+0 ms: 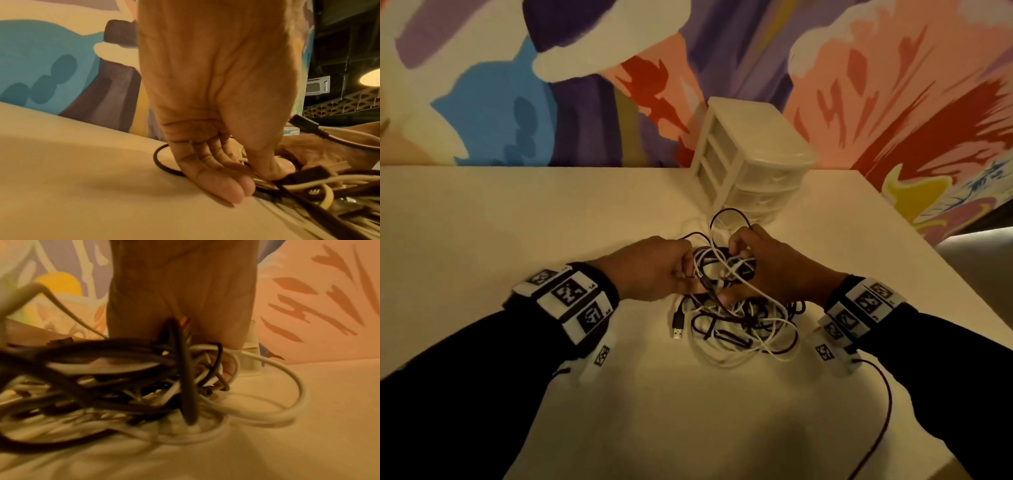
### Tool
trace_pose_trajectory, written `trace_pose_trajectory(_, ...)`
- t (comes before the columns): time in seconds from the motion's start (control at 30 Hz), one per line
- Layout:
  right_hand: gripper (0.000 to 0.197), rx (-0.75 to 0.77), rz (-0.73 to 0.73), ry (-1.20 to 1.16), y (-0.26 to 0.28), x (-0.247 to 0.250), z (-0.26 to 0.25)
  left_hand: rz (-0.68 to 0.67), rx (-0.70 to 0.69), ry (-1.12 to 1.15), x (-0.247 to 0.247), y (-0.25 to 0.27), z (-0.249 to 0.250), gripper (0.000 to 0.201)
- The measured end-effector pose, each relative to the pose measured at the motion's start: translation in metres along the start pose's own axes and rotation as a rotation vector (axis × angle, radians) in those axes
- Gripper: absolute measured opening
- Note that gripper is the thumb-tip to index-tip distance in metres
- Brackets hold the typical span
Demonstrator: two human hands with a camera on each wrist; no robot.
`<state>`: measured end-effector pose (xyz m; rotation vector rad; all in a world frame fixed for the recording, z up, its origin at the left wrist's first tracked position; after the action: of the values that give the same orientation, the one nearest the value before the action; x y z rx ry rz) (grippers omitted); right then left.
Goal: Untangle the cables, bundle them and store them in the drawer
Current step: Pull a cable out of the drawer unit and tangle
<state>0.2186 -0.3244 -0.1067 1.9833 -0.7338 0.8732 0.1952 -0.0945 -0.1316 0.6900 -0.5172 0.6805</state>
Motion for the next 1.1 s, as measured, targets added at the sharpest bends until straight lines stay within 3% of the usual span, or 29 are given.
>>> trace_pose_trajectory(0.2,0.078,0.083,-0.053,0.000,0.002,0.004,0.010,0.050,0.117,-0.164,-0.006,0.011,0.013,0.022)
trace_pose_trajectory(0.33,0.043,0.232,-0.085,-0.124,0.026,0.026,0.020,0.140,0.283,-0.184,-0.014,0.034,0.038,0.041)
trace_pose_trajectory(0.43,0.035,0.297,-0.080,-0.355,0.037,0.037,0.038,0.240,0.342,-0.127,-0.014,0.051,0.056,0.042)
trace_pose_trajectory(0.5,0.032,0.330,-0.056,-0.435,0.036,0.038,0.048,0.428,0.293,-0.131,-0.008,0.057,0.074,0.033)
trace_pose_trajectory(0.6,0.022,0.341,-0.008,-0.376,0.034,0.038,0.054,0.670,0.087,-0.128,-0.010,0.055,0.121,0.015)
trace_pose_trajectory(0.63,0.019,0.343,0.014,-0.322,0.035,0.039,0.052,0.657,0.045,-0.138,-0.015,0.051,0.133,0.013)
trace_pose_trajectory(0.7,0.017,0.332,0.030,-0.199,0.037,0.039,0.046,0.508,0.049,-0.193,-0.030,0.043,0.147,0.015)
trace_pose_trajectory(0.8,0.023,0.267,0.020,-0.048,0.047,0.039,0.035,0.288,0.217,-0.338,-0.048,0.039,0.148,0.029)
trace_pose_trajectory(0.93,0.029,0.193,0.090,0.025,0.056,0.041,0.028,0.312,0.205,-0.315,-0.058,0.042,0.140,0.031)
trace_pose_trajectory(1.03,0.034,0.209,0.302,-0.018,0.063,0.054,0.023,0.350,0.179,-0.296,-0.062,0.042,0.135,0.032)
trace_pose_trajectory(1.1,0.026,0.255,0.390,-0.044,0.075,0.066,0.015,0.369,0.166,-0.285,-0.061,0.043,0.132,0.032)
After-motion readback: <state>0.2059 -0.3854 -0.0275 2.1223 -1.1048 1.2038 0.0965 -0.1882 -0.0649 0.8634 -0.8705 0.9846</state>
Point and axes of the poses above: each hand's wrist, its own y-axis away from the middle knuckle, its own x-axis out of the back of the hand, z = x × y, the point moved 3 cm from there along -y, towards the middle knuckle, and after that the axes turned 14 degrees about -z, right-handed, at the moved point
